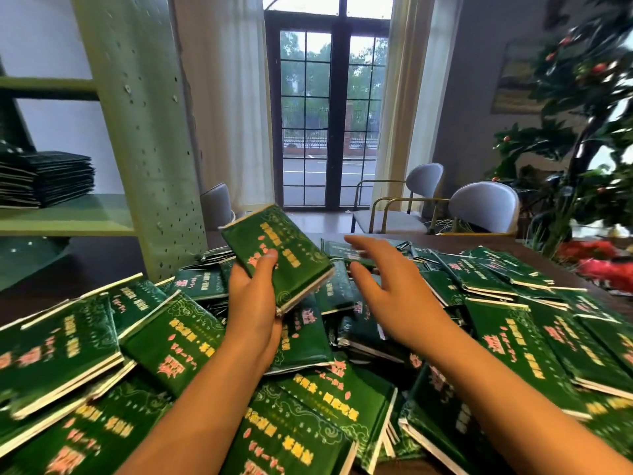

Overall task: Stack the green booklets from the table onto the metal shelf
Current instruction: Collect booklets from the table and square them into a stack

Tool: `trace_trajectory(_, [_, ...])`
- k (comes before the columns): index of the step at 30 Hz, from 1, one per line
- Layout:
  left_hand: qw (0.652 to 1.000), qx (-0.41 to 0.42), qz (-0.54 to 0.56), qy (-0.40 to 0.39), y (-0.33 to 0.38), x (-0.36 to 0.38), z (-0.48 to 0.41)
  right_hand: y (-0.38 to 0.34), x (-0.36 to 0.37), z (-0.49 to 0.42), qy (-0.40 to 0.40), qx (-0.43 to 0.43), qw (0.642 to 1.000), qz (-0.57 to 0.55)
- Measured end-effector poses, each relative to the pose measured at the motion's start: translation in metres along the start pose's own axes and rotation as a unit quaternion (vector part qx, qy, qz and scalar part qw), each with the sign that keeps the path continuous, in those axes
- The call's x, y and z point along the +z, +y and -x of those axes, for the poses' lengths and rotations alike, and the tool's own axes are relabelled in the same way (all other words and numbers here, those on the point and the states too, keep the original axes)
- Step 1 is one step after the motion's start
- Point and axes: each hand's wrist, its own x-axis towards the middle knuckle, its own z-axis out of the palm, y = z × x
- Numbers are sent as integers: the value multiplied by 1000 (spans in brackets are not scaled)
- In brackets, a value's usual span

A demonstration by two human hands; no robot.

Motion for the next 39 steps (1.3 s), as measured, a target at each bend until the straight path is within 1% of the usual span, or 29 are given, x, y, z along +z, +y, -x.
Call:
trace_trajectory(2, [1000, 7, 3, 15, 2, -3, -3, 4, -2, -11, -65, 66, 995, 43])
trace_trajectory(4, [1000, 9, 5, 21, 2, -4, -3, 7, 1, -17, -128, 119, 981, 81])
trace_trajectory(6, [1000, 8, 10, 21, 2, -5, -3, 9, 7, -22, -168, 163, 969, 81])
trace_trajectory(9, [1000, -4, 13, 25, 1, -6, -3, 6, 12, -29, -177, 209, 962, 25])
trace_trajectory(11, [1000, -13, 10, 24, -2, -7, -4, 6, 16, -33, -180, 213, 960, 14])
trace_trajectory(13, [1000, -19, 7, 23, -3, -7, -4, 6, 20, -34, -162, 212, 964, 1])
trace_trajectory(17, [1000, -19, 3, 18, -2, -9, -4, 10, 14, -33, -85, 213, 969, -86])
trace_trajectory(21, [1000, -18, -6, 10, -2, -8, -3, 17, 0, -28, 9, 225, 956, -188])
trace_trajectory(23, [1000, -14, -13, 5, -2, -7, -2, 21, -7, -26, 65, 232, 940, -243])
trace_trajectory(25, [999, -14, -39, -6, -1, -6, -2, 24, -14, -22, 93, 236, 923, -291])
trace_trajectory(26, [998, -18, -55, -16, -1, -6, -1, 24, -17, -20, 95, 233, 911, -325])
trace_trajectory(29, [992, -33, -107, -58, -2, -5, 2, 14, -24, -9, 79, 209, 864, -452])
trace_trajectory(30, [989, -30, -124, -74, -3, -4, 3, 10, -26, -6, 67, 198, 858, -469])
trace_trajectory(31, [986, -30, -139, -86, -4, -3, 4, 7, -27, -3, 54, 188, 864, -465])
trace_trajectory(32, [984, -33, -147, -95, -5, -1, 6, 4, -27, 0, 41, 179, 877, -445])
trace_trajectory(35, [984, -57, -127, -110, -6, 1, 10, -4, -27, 6, 14, 154, 933, -326])
trace_trajectory(36, [984, -69, -116, -112, -6, 2, 11, -7, -26, 8, 9, 144, 945, -295])
trace_trajectory(39, [983, -96, -81, -137, -4, 4, 14, -13, -20, 15, 25, 117, 960, -252])
